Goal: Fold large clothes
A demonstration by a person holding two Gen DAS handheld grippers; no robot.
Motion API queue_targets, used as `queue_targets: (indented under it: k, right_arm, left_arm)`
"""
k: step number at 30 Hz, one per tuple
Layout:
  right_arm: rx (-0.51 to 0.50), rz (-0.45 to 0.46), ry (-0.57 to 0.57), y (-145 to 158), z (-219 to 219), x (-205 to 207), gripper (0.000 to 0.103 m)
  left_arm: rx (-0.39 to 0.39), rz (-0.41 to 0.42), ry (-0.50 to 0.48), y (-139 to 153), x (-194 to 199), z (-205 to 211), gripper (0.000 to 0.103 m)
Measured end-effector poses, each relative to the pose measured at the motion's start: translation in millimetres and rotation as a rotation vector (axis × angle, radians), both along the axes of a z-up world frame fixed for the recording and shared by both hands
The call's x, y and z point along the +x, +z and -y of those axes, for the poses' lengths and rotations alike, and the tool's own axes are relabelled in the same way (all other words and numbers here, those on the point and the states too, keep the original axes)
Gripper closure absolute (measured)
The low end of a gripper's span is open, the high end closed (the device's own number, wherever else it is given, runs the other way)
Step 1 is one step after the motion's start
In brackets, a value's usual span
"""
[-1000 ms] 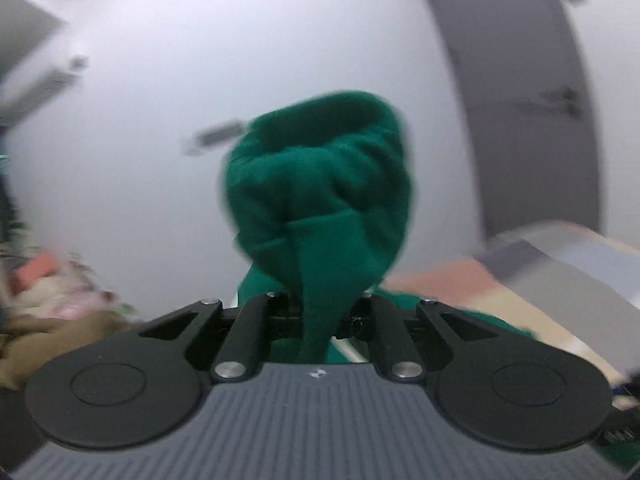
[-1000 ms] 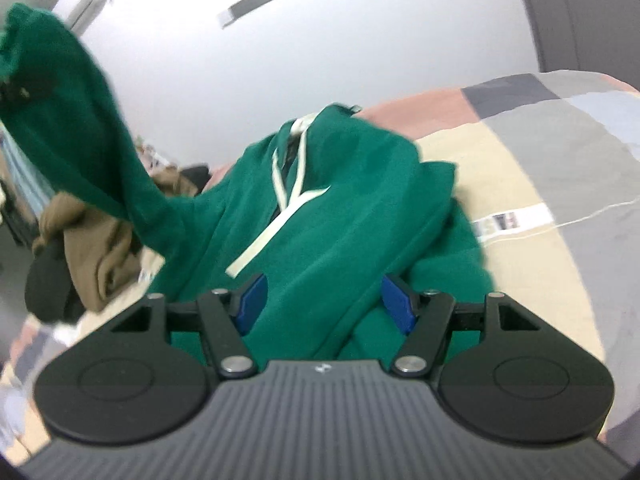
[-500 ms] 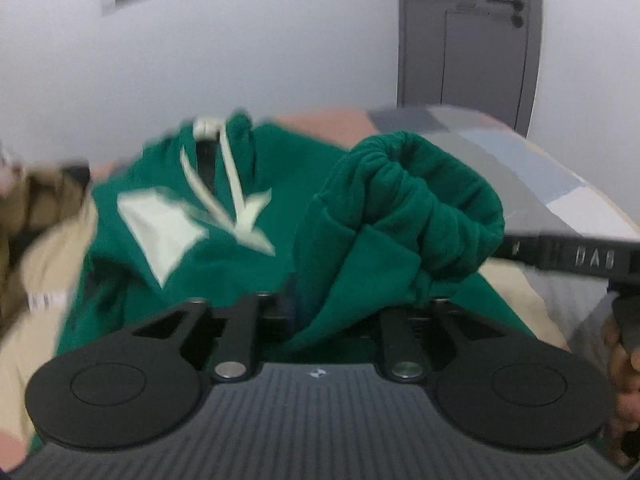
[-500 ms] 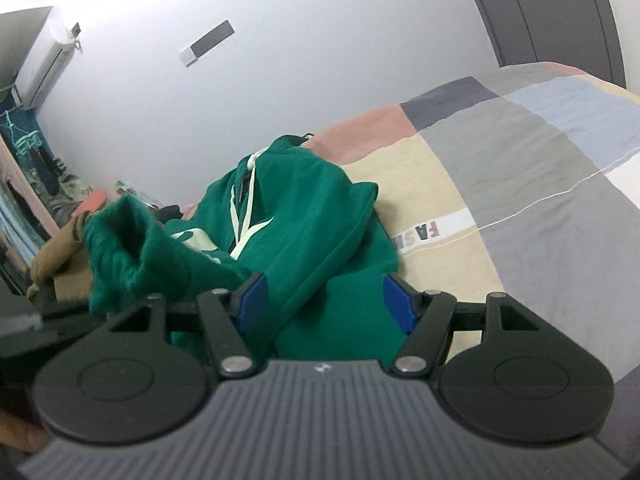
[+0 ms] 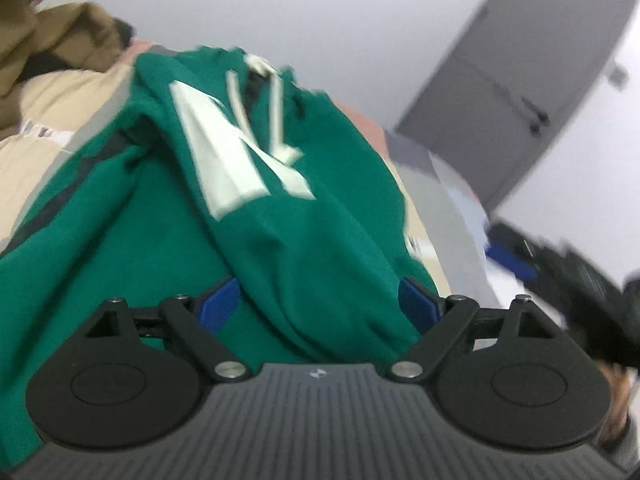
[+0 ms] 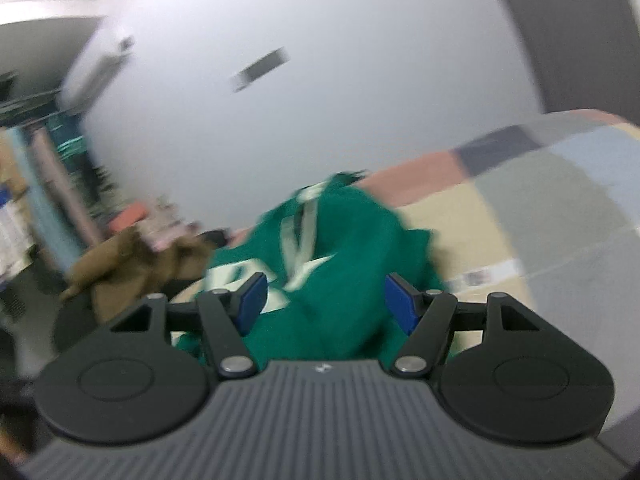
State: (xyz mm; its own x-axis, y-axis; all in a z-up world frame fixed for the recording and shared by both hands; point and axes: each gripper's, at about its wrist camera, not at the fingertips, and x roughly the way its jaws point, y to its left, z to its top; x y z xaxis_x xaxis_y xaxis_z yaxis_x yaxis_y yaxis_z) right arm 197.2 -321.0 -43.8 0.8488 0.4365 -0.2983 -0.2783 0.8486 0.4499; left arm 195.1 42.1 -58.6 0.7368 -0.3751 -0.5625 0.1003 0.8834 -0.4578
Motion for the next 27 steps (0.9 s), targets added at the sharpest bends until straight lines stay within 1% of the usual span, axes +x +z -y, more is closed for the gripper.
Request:
queue_targets:
  k: [1,3,8,10,12,14,15,17,18,19,20,21,22,23,25,26,27]
  right_arm:
    - [-0.004,0.009,0.044,1.0,-7.7,0.4,0.035]
    - [-0.047,0.017,0.119,1.3,-26.1,0.8,0.035]
    - [-0.218,0.058,0.334,-3.3,-78.2,-3.5,0.037]
    - [-0.301,0.078,0.407,-9.1,-95.4,-7.7,0.037]
    - [-0.386,0.085,0.461,-15.2,-109.1,-11.0,0.038]
    - [-0.486,0.098,0.487,-24.8,-119.2,-14.6,0.038]
    - [-0.556,0.105,0.490,-31.2,-123.8,-15.7,0.038]
    - [-0.693,0.123,0.503,-44.5,-132.0,-18.0,0.038]
    - [-0.745,0.137,0.507,-49.8,-134.7,-20.2,0.038]
    - [-0.785,0.148,0.501,-54.3,-136.9,-21.1,0.038]
    - [-0.811,0.156,0.496,-57.7,-138.5,-21.2,0.039]
    - [-0.804,0.160,0.495,-58.1,-134.9,-21.2,0.043]
    - [-0.772,0.157,0.488,-55.9,-130.5,-19.5,0.054]
    - [-0.736,0.148,0.472,-52.3,-126.0,-16.3,0.056]
    - [-0.657,0.148,0.435,-43.1,-115.8,-13.1,0.062]
    - [-0.607,0.154,0.421,-37.5,-109.5,-12.9,0.063]
    - [-0.528,0.163,0.406,-30.7,-101.2,-10.7,0.065]
  left_arm:
    - [-0.020,0.002,0.035,-4.1,9.0,-11.6,0.013]
    - [-0.078,-0.010,0.114,-17.3,23.3,-34.5,0.014]
    - [-0.311,-0.048,0.309,-52.7,71.5,-98.7,0.015]
    - [-0.373,-0.039,0.344,-57.9,87.7,-113.6,0.016]
    - [-0.416,-0.044,0.359,-61.9,107.0,-124.0,0.021]
    - [-0.435,-0.059,0.369,-65.9,124.5,-128.6,0.030]
    - [-0.435,-0.068,0.374,-67.7,131.8,-128.6,0.033]
    - [-0.430,-0.083,0.385,-72.9,145.9,-130.1,0.046]
    - [-0.428,-0.086,0.396,-75.2,152.8,-130.6,0.050]
    - [-0.435,-0.086,0.406,-77.2,158.7,-132.4,0.057]
    - [-0.452,-0.082,0.416,-79.3,163.4,-135.1,0.067]
    - [-0.470,-0.074,0.424,-80.3,167.5,-138.3,0.072]
    - [-0.478,-0.065,0.429,-80.7,170.0,-140.6,0.083]
    - [-0.468,-0.058,0.432,-80.1,174.2,-142.6,0.091]
    - [-0.429,-0.044,0.429,-72.5,177.4,-144.4,0.094]
    - [-0.431,-0.031,0.426,-68.8,176.2,-146.9,0.094]
    - [-0.437,-0.017,0.430,-65.2,173.4,-150.0,0.095]
